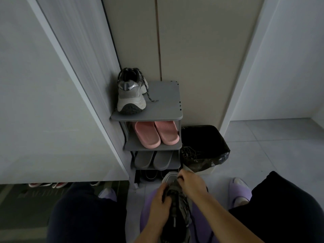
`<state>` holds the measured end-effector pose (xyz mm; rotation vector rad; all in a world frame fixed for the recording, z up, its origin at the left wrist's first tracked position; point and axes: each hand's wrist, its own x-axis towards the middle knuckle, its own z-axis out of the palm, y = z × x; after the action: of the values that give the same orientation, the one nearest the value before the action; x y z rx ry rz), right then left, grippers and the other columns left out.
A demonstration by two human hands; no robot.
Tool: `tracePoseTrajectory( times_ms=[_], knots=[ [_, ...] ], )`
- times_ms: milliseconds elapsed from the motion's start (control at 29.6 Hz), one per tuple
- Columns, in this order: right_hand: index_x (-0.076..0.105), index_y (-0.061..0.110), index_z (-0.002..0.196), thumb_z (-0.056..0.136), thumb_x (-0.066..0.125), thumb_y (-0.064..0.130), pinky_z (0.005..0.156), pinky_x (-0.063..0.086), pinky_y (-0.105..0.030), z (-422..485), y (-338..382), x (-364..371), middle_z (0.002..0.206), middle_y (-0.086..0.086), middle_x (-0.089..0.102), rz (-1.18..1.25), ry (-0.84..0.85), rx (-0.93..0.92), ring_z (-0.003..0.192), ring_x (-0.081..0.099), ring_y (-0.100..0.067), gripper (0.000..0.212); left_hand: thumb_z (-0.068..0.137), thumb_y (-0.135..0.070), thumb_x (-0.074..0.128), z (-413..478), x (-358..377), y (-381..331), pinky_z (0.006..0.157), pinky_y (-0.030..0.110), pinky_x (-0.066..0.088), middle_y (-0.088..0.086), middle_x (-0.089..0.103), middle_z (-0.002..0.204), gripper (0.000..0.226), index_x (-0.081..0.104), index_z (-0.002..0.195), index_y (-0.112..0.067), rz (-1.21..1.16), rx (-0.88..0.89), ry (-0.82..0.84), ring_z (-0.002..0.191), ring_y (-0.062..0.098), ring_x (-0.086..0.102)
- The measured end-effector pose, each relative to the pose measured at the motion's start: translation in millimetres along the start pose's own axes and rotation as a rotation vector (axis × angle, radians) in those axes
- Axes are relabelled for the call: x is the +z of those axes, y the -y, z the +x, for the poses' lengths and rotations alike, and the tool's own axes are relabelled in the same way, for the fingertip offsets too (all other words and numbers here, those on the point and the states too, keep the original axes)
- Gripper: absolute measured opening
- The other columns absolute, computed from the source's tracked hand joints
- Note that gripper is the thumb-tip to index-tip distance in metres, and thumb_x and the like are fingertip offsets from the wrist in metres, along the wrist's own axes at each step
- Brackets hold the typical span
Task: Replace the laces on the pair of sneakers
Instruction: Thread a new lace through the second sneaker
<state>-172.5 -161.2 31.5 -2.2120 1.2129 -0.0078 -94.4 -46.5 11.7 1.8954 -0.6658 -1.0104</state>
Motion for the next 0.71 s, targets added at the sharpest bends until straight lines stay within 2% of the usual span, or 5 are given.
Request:
tracePoseTrajectory(
  times_ms=[169,270,372,541,710],
  knots=[
    [0.05,0.027,0.068,0.09,0.054,0.029,0.068,0.037,-0.023,-23,-49,-20,0.083,-0.001,0.057,-0.027,0.221,0.111,0.084,0.057,-0.016,0.022,0.087,-0.018,0.05,1,1,3,0.11,0.034,0.035,0.002,0.05,0.13,0.03,0.056,0.116,-0.021,0.106,0.168,-0.14,0.119,0.013,0.045],
    [0.061,0.025,0.079,0.093,0.051,0.023,0.058,0.038,-0.016,-24,-56,-21,0.065,0.007,0.055,0.217,0.187,0.098,0.066,0.058,-0.01,0.017,0.077,-0.058,0.028,3,6,1,0.11,0.026,0.025,0.0,0.043,0.137,0.061,0.068,0.101,-0.019,0.425,0.373,-0.084,0.129,0.017,0.034],
    [0.062,0.017,0.097,0.096,0.044,0.02,0.052,0.037,-0.013,-24,-50,-15,0.063,0.006,0.058,0.392,0.118,0.145,0.054,0.048,-0.005,0.018,0.078,-0.058,0.031,11,6,-5,0.097,0.032,0.043,-0.002,0.056,0.117,0.055,0.068,0.076,-0.018,0.695,0.52,-0.13,0.116,0.015,0.043],
    [0.065,0.022,0.082,0.087,0.061,0.017,0.063,0.04,-0.005,-29,-43,-1,0.075,0.014,0.059,0.368,0.076,0.067,0.066,0.051,0.006,0.008,0.085,-0.057,0.041,-34,-25,-2,0.083,0.015,0.041,-0.018,0.066,0.08,0.041,0.066,0.071,-0.027,0.3,0.484,0.039,0.09,-0.005,0.057],
    [0.067,0.01,0.094,0.089,0.056,0.016,0.056,0.039,-0.003,-23,-25,-4,0.079,0.006,0.058,0.214,0.019,0.0,0.067,0.052,0.0,0.014,0.091,-0.026,0.048,0,0,0,0.113,0.029,0.024,-0.004,0.03,0.15,0.027,0.067,0.109,-0.021,0.481,0.292,-0.06,0.139,0.018,0.022]
  ],
)
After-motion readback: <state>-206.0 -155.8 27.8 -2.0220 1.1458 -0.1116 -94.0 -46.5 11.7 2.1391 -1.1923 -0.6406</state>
